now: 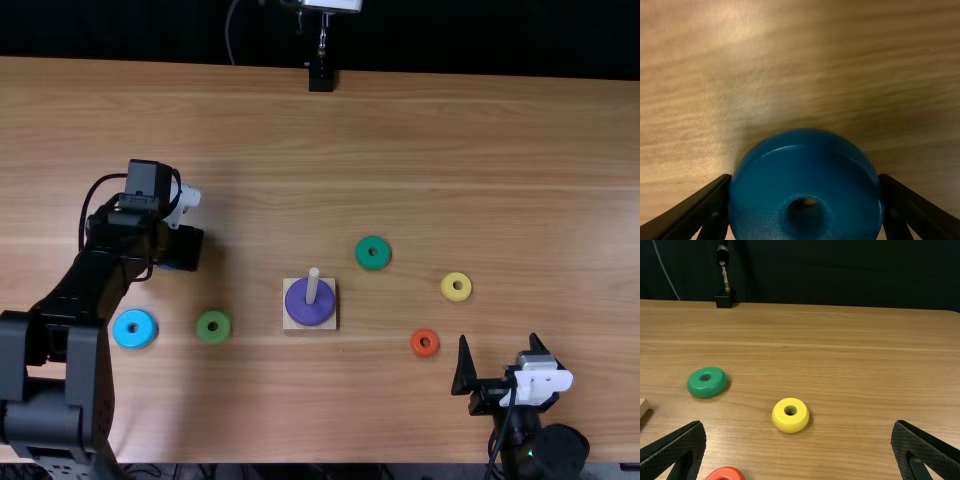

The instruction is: Build the Hanoi tower: stack the rings onto the peg from bottom to top in this color order: purple, dark blue, light blue, dark green, light green, yellow, orange.

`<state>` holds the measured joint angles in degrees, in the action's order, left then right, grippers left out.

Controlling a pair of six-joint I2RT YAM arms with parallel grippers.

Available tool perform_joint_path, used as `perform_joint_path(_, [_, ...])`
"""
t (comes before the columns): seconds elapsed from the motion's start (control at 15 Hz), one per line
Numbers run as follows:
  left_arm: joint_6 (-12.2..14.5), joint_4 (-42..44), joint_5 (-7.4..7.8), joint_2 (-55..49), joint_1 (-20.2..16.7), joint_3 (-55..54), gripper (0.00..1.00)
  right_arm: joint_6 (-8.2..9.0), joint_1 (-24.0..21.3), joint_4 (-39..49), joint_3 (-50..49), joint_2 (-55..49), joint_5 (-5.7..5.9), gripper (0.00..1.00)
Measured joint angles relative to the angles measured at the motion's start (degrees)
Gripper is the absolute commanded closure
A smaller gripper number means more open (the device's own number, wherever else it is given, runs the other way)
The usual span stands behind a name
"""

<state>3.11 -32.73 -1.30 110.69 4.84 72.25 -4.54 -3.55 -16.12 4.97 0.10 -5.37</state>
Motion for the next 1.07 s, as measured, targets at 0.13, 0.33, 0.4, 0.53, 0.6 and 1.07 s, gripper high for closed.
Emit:
perform_joint_path(0.13, [-0.2,-5.0,-0.02,-1.2,1.4,5.3,1.00,0.00,0.0,0.0,0.0,0.0,0.00,0.00])
perform_joint_path(0.33, [-0.2,-16.1,0.02,-4.8,4.9,12.3,1.00,-0.02,0.0,0.0,0.0,0.0,0.00,0.00])
perform_joint_path(0.4, [-0.4,-19.7,0.02,-5.6,6.2,14.3,1.00,0.00,0.0,0.0,0.0,0.0,0.00,0.00])
perform_joint_path(0.53, [-1.7,-24.7,0.15,-6.6,8.9,16.9,1.00,0.02,0.0,0.0,0.0,0.0,0.00,0.00])
perform_joint_path(0.6, [-2.6,-26.0,0.20,-7.0,10.3,17.8,1.00,0.00,0.0,0.0,0.0,0.0,0.02,0.00])
perform_joint_path(1.07, [-14.4,-29.3,0.31,-9.9,22.2,23.5,1.00,0.00,0.0,0.0,0.0,0.0,0.00,0.00])
